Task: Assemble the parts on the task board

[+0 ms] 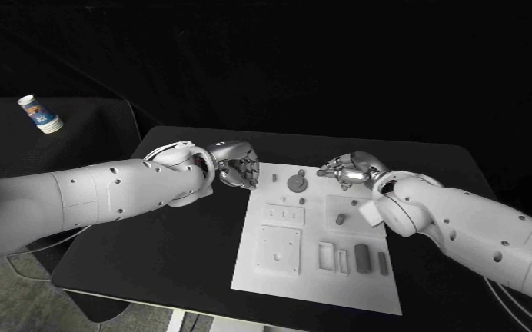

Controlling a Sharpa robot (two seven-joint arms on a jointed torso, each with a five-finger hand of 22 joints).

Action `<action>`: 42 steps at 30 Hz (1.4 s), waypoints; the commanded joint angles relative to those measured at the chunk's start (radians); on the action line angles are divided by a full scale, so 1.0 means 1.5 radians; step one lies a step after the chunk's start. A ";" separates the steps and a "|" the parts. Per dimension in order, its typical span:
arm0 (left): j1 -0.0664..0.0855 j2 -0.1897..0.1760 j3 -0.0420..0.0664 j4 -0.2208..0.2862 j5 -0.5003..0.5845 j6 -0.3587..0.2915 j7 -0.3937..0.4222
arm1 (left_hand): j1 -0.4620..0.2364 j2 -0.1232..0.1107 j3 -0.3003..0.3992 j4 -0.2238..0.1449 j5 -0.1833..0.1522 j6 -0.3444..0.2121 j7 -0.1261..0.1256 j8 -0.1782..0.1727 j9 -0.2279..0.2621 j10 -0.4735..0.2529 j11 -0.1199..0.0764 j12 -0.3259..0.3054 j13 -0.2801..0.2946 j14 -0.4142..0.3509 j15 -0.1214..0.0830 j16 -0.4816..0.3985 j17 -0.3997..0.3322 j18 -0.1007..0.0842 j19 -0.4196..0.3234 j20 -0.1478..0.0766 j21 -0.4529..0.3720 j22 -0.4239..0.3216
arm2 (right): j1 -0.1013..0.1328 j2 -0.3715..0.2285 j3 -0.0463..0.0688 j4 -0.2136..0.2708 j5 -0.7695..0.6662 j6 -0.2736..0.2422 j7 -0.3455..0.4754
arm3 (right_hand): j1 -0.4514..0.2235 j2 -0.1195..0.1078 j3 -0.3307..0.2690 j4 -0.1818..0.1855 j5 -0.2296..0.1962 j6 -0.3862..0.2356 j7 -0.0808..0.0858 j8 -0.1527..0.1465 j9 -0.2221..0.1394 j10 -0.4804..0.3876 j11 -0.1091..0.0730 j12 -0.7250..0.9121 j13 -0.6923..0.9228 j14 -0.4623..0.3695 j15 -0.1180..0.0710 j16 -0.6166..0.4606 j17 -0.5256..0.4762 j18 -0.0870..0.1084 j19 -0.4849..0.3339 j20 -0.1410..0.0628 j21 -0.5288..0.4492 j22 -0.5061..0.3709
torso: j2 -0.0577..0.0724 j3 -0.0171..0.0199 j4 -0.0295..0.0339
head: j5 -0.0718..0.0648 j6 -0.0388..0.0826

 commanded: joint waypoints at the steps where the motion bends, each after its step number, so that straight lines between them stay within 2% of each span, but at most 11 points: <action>1: 0.002 0.006 0.004 0.019 0.010 -0.032 0.022 | 0.001 0.000 0.005 -0.001 0.002 0.002 0.004 -0.001 0.007 0.003 0.004 -0.004 0.000 0.006 0.001 -0.003 0.001 0.011 0.005 0.000 0.004 0.001 | 0.000 0.009 -0.004 0.007 0.098 0.012 -0.037 | -0.001 0.004 0.000 0.004 0.003 0.003 0.002 0.003 0.001 0.005 0.002 0.004 -0.001 0.003 -0.003 0.001 -0.001 0.006 0.001 0.001 0.066 -0.001 | 0.000 0.0001 0.0004 | -0.028 0.007; 5: 0.002 0.009 0.008 0.043 0.010 -0.037 0.024 | 0.001 -0.001 0.005 -0.002 0.002 0.001 0.005 -0.002 0.006 0.003 0.005 -0.005 0.000 0.007 0.001 -0.003 0.001 0.011 0.006 0.000 0.004 0.001 | 0.000 0.019 -0.011 0.010 0.130 0.005 -0.059 | -0.005 0.003 -0.001 0.006 0.003 0.005 0.001 0.004 0.001 0.006 0.002 0.005 0.000 0.003 -0.003 0.001 -0.001 0.006 0.001 0.002 0.067 -0.001 | 0.000 0.0006 0.0017 | -0.046 0.012; 8: 0.002 0.011 0.011 0.055 0.010 -0.038 0.025 | 0.001 -0.001 0.006 -0.002 0.002 0.001 0.005 -0.002 0.006 0.003 0.005 -0.005 0.000 0.007 0.001 -0.003 0.001 0.011 0.006 0.000 0.004 0.001 | 0.000 0.020 -0.016 0.017 0.145 0.004 -0.071 | -0.007 0.001 -0.002 0.006 0.002 0.006 0.001 0.004 0.002 0.006 0.002 0.005 0.000 0.003 -0.003 0.002 -0.001 0.005 0.001 0.002 0.067 -0.001 | 0.000 0.0002 0.0022 | -0.062 0.012; 13: 0.002 0.013 0.012 0.063 0.011 -0.040 0.026 | 0.001 -0.001 0.006 -0.003 0.002 0.000 0.005 -0.002 0.006 0.003 0.006 -0.005 0.000 0.008 0.002 -0.004 0.001 0.011 0.006 0.000 0.004 0.001 | 0.000 0.016 -0.021 0.030 0.155 0.015 -0.093 | -0.010 -0.001 -0.003 0.007 0.002 0.006 0.001 0.005 0.002 0.006 0.002 0.006 -0.001 0.004 -0.003 0.002 -0.001 0.005 0.002 0.002 0.067 -0.001 | 0.001 0.0002 0.0016 | -0.073 0.011; 15: 0.002 0.013 0.012 0.065 0.011 -0.040 0.025 | 0.001 -0.001 0.006 -0.003 0.002 0.000 0.005 -0.002 0.006 0.003 0.006 -0.005 0.000 0.008 0.002 -0.004 0.001 0.011 0.006 0.000 0.004 0.001 | 0.000 0.015 -0.026 0.037 0.163 0.017 -0.098 | -0.015 -0.005 -0.005 0.009 0.002 0.006 0.001 0.005 0.002 0.005 0.002 0.006 -0.001 0.003 -0.003 0.002 -0.001 0.005 0.001 0.002 0.067 -0.001 | 0.000 0.0003 0.0010 | -0.076 0.011; 23: 0.002 0.016 0.012 0.068 0.013 -0.037 0.022 | 0.001 -0.002 0.006 -0.004 0.002 0.000 0.006 -0.003 0.006 0.003 0.007 -0.006 0.000 0.008 0.002 -0.004 0.000 0.012 0.007 0.000 0.005 0.001 | 0.000 0.022 -0.028 0.057 0.186 0.027 -0.096 | -0.038 -0.020 -0.018 0.011 0.002 0.001 0.002 0.003 0.001 0.001 0.004 0.005 -0.002 0.000 -0.002 0.001 -0.002 0.004 -0.001 0.002 0.066 -0.002 | 0.000 0.0010 0.0025 | -0.082 0.009; 24: 0.002 0.017 0.012 0.069 0.014 -0.036 0.020 | 0.001 -0.002 0.006 -0.004 0.002 0.000 0.006 -0.003 0.006 0.003 0.007 -0.006 0.000 0.008 0.002 -0.004 0.000 0.012 0.007 0.000 0.005 0.001 | 0.000 0.024 -0.028 0.061 0.189 0.026 -0.091 | -0.055 -0.024 -0.031 0.011 0.002 -0.002 0.002 0.002 0.001 -0.002 0.005 0.005 -0.003 -0.002 -0.001 0.001 -0.002 0.004 -0.003 0.002 0.065 -0.003 | 0.001 0.0009 0.0023 | -0.082 0.008; 35: 0.002 0.023 0.012 0.068 0.015 -0.028 0.009 | 0.000 -0.003 0.007 -0.005 0.002 -0.001 0.007 -0.003 0.006 0.003 0.007 -0.007 -0.001 0.009 0.002 -0.005 0.000 0.012 0.007 0.000 0.005 0.001 | -0.001 0.029 -0.028 0.080 0.200 0.033 -0.063 | -0.138 -0.034 -0.111 0.012 0.002 -0.010 0.002 0.001 0.000 -0.011 0.006 0.010 -0.004 -0.011 0.001 0.003 -0.003 0.003 -0.011 0.002 0.064 -0.005 | 0.001 0.0001 0.0024 | -0.082 0.003; 42: 0.002 0.026 0.012 0.067 0.015 -0.025 0.006 | 0.000 -0.003 0.007 -0.005 0.002 -0.002 0.008 -0.004 0.006 0.003 0.008 -0.008 -0.001 0.009 0.003 -0.006 0.000 0.012 0.007 0.000 0.005 0.001 | -0.001 0.034 -0.028 0.082 0.199 0.037 -0.063 | -0.148 -0.034 -0.120 0.013 0.002 -0.011 0.002 0.001 0.000 -0.011 0.006 0.010 -0.005 -0.012 0.000 0.003 -0.003 0.003 -0.012 0.001 0.064 -0.006 | 0.000 -0.0001 0.0020 | -0.079 0.002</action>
